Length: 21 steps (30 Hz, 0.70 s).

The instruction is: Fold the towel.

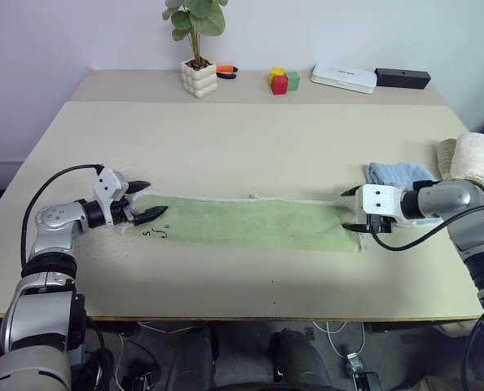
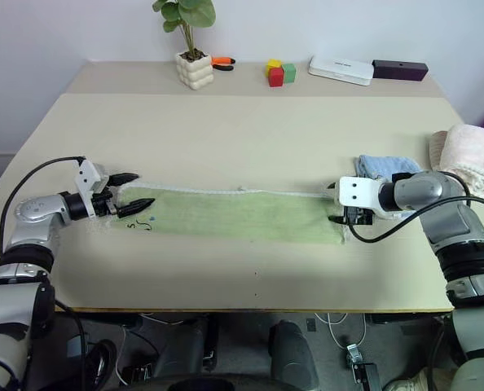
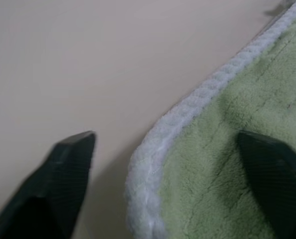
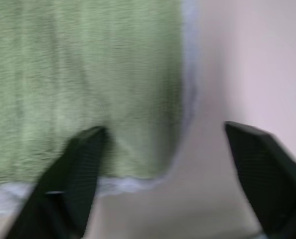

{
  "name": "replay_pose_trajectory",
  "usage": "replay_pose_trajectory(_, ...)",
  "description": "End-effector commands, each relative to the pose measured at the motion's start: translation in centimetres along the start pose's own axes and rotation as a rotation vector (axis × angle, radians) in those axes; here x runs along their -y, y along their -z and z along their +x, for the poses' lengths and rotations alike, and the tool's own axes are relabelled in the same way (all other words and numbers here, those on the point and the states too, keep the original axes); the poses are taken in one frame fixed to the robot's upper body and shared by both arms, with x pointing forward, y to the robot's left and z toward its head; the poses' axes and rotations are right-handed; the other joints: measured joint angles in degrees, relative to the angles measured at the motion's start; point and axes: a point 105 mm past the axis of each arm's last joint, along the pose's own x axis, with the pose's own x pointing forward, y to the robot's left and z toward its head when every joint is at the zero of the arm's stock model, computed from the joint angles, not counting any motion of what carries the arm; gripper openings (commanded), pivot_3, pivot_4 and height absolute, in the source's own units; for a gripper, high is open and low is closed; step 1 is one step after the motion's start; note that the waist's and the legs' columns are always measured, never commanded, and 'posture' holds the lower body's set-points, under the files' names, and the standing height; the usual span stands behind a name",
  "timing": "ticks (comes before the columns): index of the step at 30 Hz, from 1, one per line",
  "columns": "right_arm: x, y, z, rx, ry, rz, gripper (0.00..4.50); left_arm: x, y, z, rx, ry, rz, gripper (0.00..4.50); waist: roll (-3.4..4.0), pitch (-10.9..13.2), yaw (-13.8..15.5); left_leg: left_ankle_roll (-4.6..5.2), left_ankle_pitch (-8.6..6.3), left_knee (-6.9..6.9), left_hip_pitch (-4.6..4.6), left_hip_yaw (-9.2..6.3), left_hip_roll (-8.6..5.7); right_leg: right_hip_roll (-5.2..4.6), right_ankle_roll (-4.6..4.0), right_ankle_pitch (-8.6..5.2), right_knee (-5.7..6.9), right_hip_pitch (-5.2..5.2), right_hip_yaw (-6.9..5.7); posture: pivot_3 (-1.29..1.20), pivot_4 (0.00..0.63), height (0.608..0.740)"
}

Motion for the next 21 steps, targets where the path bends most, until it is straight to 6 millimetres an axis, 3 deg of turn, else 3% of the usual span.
replay_pose_trajectory(1,2.0,-0.4,-1.1,0.024,0.1,0.041,3.81,-1.6,-1.4,-1.6,0.046,-0.065,0.003,4.47,0.0,0.0,0.0,0.0,0.0,0.0,0.0,0.0,0.0,0.0,0.0,0.0,0.0,0.0,0.0,0.0,0.15,0.74)
replay_pose_trajectory(4,2.8,-0.7,-1.9,0.068,0.16,0.113,3.81,-3.1,-2.4,-2.7,0.097,-0.147,-0.042,4.47,0.0,0.0,0.0,0.0,0.0,0.0,0.0,0.0,0.0,0.0,0.0,0.0,0.0,0.0,0.0,0.0,0.15,0.74)
replay_pose_trajectory(6,3.4,-1.2,-2.5,0.141,0.205,0.212,3.81,-4.1,-3.4,-3.3,0.155,-0.198,-0.105,3.95,0.0,0.0,0.0,0.0,0.0,0.0,-0.01,0.0,0.0,0.0,0.0,0.0,0.0,0.0,0.0,0.0,0.15,0.74)
replay_pose_trajectory(7,3.6,-1.2,-2.7,0.169,0.228,0.269,3.57,-4.7,-3.9,-3.7,0.188,-0.231,-0.135,3.62,0.0,0.0,0.0,0.0,0.0,-0.01,0.0,0.0,0.01,0.0,0.0,0.0,0.0,0.0,0.0,0.0,0.15,0.74)
replay_pose_trajectory(9,3.5,-1.3,-2.8,0.193,0.263,0.329,2.94,-5.4,-5.2,-4.1,0.25,-0.26,-0.172,2.66,-0.01,0.0,0.2,0.0,0.0,0.0,-0.01,-0.02,0.01,0.0,0.0,0.0,0.01,0.02,-0.02,0.0,0.15,0.74)
replay_pose_trajectory(11,3.9,-1.9,-2.9,0.249,0.325,0.399,1.86,-5.6,-6.2,-4.1,0.295,-0.276,-0.192,1.51,-0.02,0.0,0.2,0.0,0.0,0.01,-0.01,-0.03,0.0,-0.01,0.0,0.0,0.0,0.05,-0.02,0.0,0.15,0.74)
replay_pose_trajectory(12,4.2,-2.5,-2.9,0.291,0.361,0.441,1.56,-5.5,-6.9,-4.0,0.326,-0.273,-0.204,1.2,-0.02,0.0,0.1,0.0,0.0,0.01,-0.01,-0.03,0.0,-0.01,0.0,0.0,0.0,0.05,-0.02,0.0,0.15,0.74)
replay_pose_trajectory(14,4.7,-4.7,-2.7,0.445,0.441,0.576,0.59,-4.4,-8.7,-2.8,0.393,-0.247,-0.225,0.25,-0.02,0.0,0.0,0.0,0.0,0.01,-0.01,-0.05,0.01,-0.01,0.0,0.0,0.03,0.04,-0.01,0.0,0.15,0.74)
replay_pose_trajectory(15,4.9,-5.7,-2.3,0.511,0.49,0.635,0.05,-3.7,-9.6,-1.9,0.435,-0.247,-0.253,0.0,0.0,0.0,0.0,-0.01,0.0,-0.02,0.0,-0.06,0.01,-0.01,0.0,0.0,0.03,0.04,-0.01,0.0,0.15,0.74)
replay_pose_trajectory(17,5.1,-6.7,-1.7,0.587,0.565,0.739,0.05,-2.8,-10.5,-0.6,0.484,-0.263,-0.336,0.0,0.0,0.0,0.1,-0.02,0.01,-0.01,0.0,-0.1,0.03,-0.01,0.01,0.0,0.06,0.04,-0.01,0.0,0.15,0.74)
replay_pose_trajectory(21,1.8,-10.4,2.1,0.668,0.507,0.889,0.05,1.8,-11.4,2.9,0.536,-0.207,-0.439,0.0,-0.02,0.0,0.1,-0.03,0.01,0.0,-0.03,-0.15,0.0,-0.02,0.01,0.01,0.0,0.09,-0.01,0.0,0.15,0.74)
